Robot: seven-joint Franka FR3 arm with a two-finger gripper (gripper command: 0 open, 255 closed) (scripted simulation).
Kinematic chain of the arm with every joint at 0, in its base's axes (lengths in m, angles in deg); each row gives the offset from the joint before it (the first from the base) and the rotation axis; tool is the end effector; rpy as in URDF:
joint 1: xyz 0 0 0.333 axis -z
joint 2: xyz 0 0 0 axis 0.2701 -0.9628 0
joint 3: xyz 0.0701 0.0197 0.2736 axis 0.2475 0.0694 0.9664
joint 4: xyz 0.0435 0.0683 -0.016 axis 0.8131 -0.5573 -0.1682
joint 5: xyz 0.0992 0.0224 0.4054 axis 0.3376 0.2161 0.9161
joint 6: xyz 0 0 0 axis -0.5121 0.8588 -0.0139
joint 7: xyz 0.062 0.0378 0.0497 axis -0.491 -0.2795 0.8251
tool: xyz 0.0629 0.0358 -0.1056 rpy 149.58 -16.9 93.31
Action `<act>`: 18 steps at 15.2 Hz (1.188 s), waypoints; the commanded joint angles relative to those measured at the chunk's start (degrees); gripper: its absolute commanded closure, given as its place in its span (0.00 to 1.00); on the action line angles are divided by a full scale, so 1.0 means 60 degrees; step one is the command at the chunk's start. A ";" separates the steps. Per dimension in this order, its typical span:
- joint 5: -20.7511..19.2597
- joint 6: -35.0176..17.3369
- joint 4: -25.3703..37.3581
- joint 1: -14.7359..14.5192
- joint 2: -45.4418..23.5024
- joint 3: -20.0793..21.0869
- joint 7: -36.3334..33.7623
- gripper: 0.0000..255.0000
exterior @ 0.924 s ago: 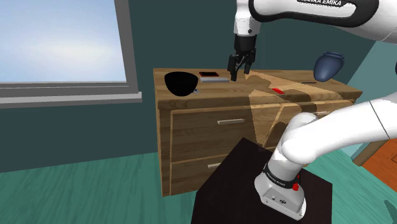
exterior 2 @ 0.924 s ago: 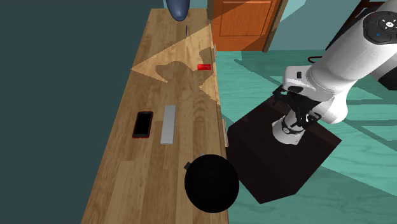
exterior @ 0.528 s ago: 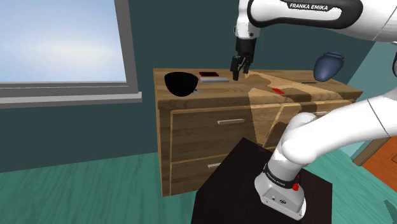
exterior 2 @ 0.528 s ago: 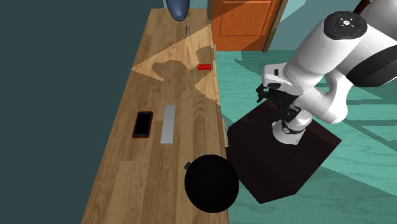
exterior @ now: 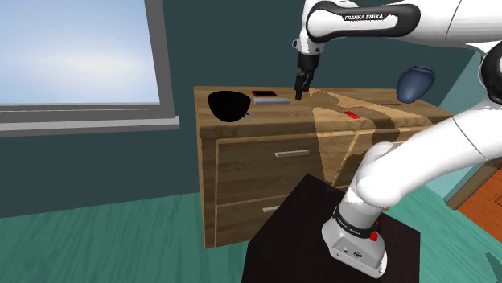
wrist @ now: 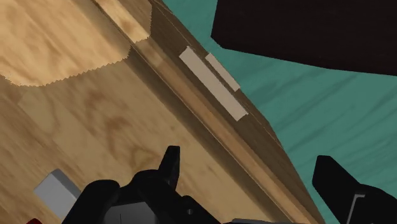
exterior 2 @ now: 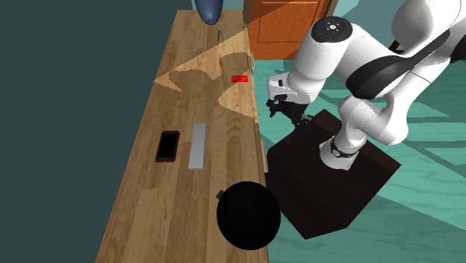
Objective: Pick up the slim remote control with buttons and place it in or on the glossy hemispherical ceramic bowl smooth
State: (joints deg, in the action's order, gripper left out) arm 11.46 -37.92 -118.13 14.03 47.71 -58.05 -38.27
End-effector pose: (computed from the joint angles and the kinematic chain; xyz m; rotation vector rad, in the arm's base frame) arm 0.4004 -0.1552 0.5183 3.0357 0.2175 -0.0626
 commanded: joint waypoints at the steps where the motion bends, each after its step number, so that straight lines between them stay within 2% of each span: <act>1: -0.0064 -0.0482 0.0215 -0.0089 -0.0557 -0.0507 0.0822 0.00; 5: 0.0105 -0.1226 0.0904 -0.0308 -0.1783 -0.1447 0.2451 0.00; 9: 0.0690 -0.1852 0.1832 -0.0541 -0.3252 -0.2328 0.4207 0.00; 14: 0.2079 -0.2311 0.3350 -0.0560 -0.5437 -0.3127 0.6606 0.00; 18: 0.3453 -0.2273 0.4903 -0.0075 -0.7338 -0.3245 0.8462 0.00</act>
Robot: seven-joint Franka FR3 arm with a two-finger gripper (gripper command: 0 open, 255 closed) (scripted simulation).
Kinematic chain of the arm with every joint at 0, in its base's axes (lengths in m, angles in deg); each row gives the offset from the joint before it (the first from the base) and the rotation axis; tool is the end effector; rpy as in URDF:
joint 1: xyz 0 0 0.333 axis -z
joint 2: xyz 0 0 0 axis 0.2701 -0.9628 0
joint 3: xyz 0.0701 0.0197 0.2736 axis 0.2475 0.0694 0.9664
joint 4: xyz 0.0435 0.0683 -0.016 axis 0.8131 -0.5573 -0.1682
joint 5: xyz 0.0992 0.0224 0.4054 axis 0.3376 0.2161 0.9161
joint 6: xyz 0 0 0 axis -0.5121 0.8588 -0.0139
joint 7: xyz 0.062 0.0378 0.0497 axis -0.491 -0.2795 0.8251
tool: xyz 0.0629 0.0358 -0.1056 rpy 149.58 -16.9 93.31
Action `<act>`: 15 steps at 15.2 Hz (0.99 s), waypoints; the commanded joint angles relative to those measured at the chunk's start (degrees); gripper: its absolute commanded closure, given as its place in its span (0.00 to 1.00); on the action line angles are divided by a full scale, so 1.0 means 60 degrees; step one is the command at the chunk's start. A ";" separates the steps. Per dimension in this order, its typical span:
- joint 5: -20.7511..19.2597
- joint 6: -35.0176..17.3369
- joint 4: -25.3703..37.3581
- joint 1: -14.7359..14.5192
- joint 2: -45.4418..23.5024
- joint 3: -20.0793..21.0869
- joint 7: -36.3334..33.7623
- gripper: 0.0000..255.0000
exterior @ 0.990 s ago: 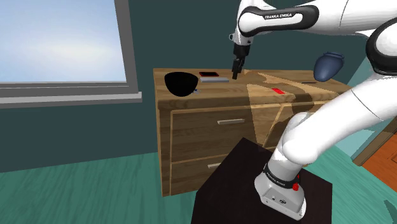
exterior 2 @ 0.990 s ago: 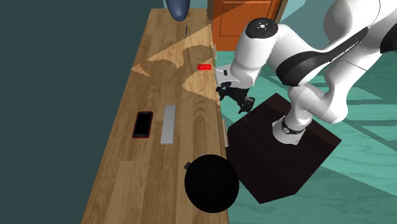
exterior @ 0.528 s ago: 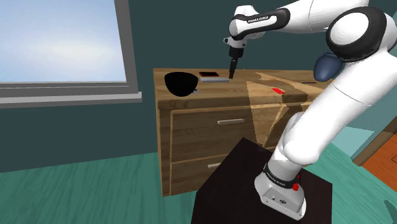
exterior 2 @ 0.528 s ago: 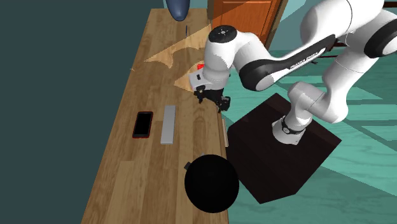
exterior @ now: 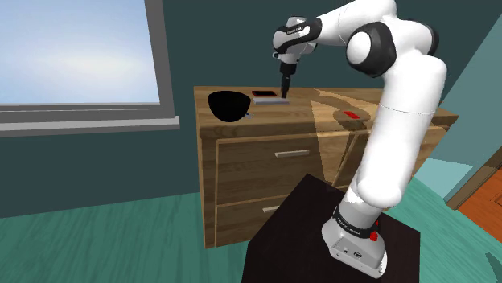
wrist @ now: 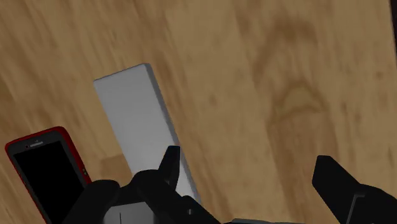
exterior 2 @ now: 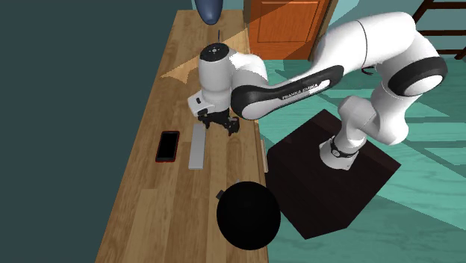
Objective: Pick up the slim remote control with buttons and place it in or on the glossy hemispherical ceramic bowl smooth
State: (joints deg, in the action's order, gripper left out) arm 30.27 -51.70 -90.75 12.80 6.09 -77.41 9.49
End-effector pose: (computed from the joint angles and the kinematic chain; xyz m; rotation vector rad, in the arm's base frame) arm 0.5288 -0.3308 0.4284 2.9727 0.8727 -0.0120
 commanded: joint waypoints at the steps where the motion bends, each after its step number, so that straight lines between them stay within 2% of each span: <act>1: 0.0637 0.0091 0.0781 0.0326 -0.0872 0.0041 0.0913 0.00; 5: 0.1719 0.0558 0.2798 0.1234 -0.2719 0.0442 0.2281 0.00; 7: 0.2025 0.0803 0.3656 0.1604 -0.3393 0.0645 0.2666 0.00; 15: 0.2154 -0.0059 0.2947 0.1564 -0.3580 0.0735 0.2772 0.00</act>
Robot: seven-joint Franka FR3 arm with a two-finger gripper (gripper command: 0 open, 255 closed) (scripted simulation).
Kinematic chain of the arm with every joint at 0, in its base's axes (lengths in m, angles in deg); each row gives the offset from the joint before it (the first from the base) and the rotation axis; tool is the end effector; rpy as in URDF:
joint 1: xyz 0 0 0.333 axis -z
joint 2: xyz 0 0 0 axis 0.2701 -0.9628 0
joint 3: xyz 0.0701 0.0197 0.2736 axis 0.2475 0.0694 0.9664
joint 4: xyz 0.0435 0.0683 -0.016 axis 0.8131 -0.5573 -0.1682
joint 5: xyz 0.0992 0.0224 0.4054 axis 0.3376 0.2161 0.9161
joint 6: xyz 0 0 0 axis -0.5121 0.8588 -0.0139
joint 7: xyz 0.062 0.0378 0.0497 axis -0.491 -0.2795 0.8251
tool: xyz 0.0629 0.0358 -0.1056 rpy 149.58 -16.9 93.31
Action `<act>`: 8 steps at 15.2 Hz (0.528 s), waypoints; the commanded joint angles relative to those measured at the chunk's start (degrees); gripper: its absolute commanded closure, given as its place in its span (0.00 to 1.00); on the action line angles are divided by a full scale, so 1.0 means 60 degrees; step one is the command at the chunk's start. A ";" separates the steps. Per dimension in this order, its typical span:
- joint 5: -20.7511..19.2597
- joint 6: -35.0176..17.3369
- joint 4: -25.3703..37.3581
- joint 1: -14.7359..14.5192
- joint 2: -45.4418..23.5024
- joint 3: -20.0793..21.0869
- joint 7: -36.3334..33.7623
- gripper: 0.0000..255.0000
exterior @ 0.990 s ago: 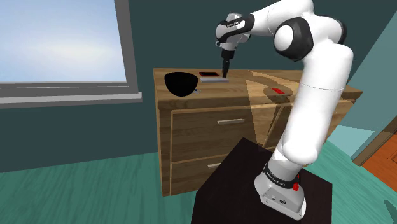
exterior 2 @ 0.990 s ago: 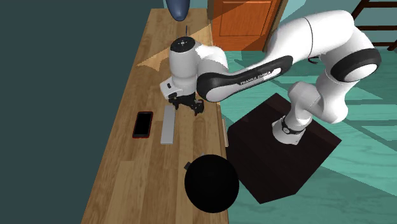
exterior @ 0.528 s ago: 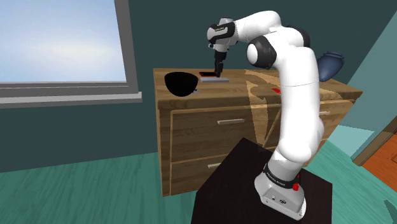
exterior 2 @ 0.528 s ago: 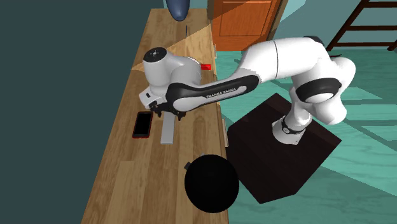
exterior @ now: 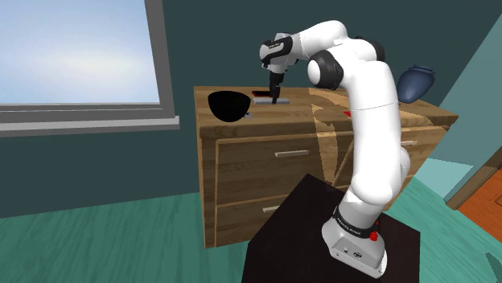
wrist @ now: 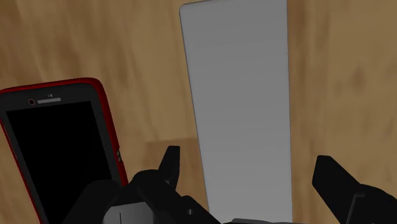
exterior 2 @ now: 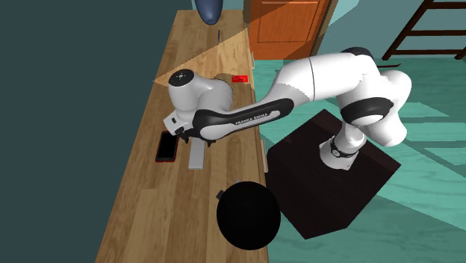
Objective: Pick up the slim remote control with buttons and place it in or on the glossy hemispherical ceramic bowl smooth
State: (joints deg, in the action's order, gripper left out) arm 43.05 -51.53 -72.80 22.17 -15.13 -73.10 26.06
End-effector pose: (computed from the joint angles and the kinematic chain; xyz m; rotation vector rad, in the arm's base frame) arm 0.5948 -0.3759 0.3626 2.9035 1.1523 0.0127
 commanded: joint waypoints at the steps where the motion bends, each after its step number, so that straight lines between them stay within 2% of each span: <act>1: 0.0024 -0.0088 -0.0047 0.0002 -0.0042 0.0015 0.0011 0.00; 7: 0.0024 -0.0086 -0.0045 0.0003 -0.0043 0.0015 0.0010 0.00; 8: 0.0024 -0.0086 -0.0045 0.0003 -0.0043 0.0015 0.0010 1.00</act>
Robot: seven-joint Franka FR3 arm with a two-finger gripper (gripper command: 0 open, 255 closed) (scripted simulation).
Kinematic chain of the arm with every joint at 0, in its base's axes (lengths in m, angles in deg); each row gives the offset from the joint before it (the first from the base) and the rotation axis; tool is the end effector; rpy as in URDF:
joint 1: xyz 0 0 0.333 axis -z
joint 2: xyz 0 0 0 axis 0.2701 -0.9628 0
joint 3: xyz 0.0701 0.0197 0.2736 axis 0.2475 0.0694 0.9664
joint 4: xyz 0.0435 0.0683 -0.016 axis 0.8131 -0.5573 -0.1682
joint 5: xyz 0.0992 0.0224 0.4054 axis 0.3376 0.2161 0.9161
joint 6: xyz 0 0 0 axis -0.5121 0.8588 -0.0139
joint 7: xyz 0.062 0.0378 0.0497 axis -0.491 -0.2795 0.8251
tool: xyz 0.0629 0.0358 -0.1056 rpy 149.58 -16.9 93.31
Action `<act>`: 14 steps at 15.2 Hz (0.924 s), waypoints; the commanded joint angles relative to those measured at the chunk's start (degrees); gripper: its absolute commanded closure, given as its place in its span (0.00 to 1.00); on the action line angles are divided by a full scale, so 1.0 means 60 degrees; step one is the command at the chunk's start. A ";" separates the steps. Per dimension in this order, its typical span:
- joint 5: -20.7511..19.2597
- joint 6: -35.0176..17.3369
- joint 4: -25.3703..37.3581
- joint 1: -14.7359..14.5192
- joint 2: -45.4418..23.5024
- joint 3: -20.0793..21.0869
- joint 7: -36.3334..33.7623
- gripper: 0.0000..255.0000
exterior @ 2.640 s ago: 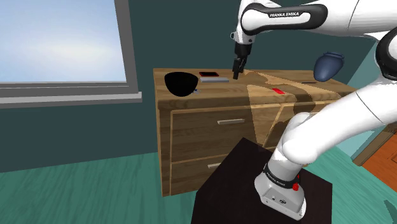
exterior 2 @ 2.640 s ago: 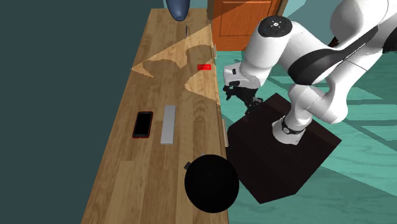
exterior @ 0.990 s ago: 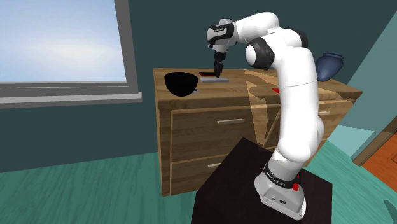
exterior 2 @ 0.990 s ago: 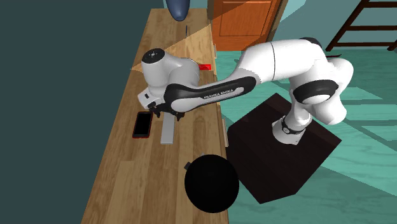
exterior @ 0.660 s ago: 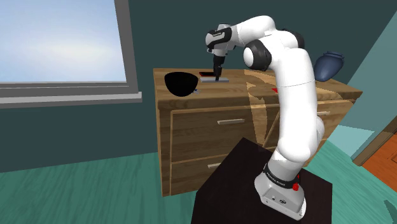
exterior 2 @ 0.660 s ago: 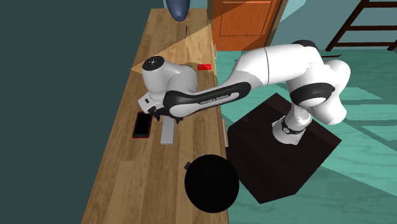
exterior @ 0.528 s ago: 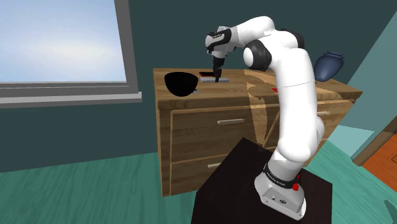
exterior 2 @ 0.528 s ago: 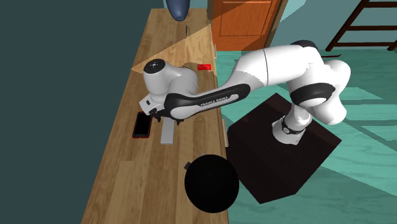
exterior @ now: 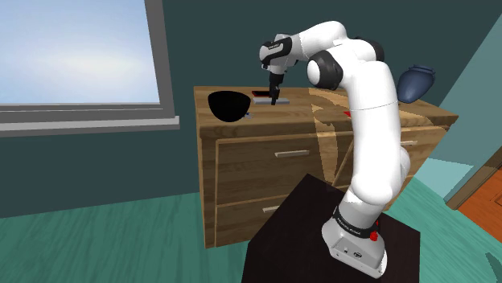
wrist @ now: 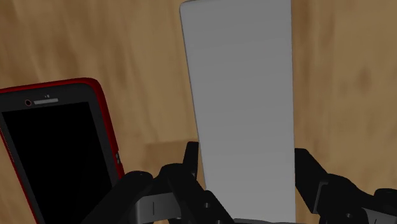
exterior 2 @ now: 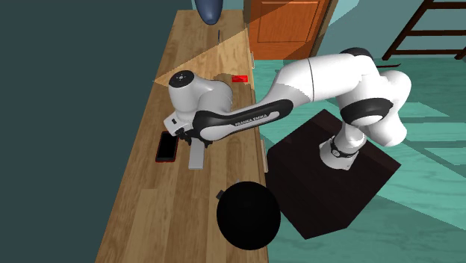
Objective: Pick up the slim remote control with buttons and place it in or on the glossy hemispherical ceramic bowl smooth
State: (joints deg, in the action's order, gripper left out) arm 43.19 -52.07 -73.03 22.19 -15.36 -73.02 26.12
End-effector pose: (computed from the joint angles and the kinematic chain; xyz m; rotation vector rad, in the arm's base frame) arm 0.5954 -0.3761 0.3587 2.9020 1.1519 0.0144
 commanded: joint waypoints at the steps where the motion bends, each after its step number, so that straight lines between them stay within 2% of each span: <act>1: 0.0000 0.0004 -0.0006 0.0000 -0.0004 0.0002 0.0000 1.00; 9: 0.0001 0.0002 -0.0006 -0.0001 -0.0004 0.0002 0.0000 1.00; 14: -0.0088 0.0574 0.0469 0.0035 0.0116 -0.0051 -0.0071 1.00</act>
State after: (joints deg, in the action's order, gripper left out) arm 42.70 -49.27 -70.86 22.27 -14.68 -73.28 25.71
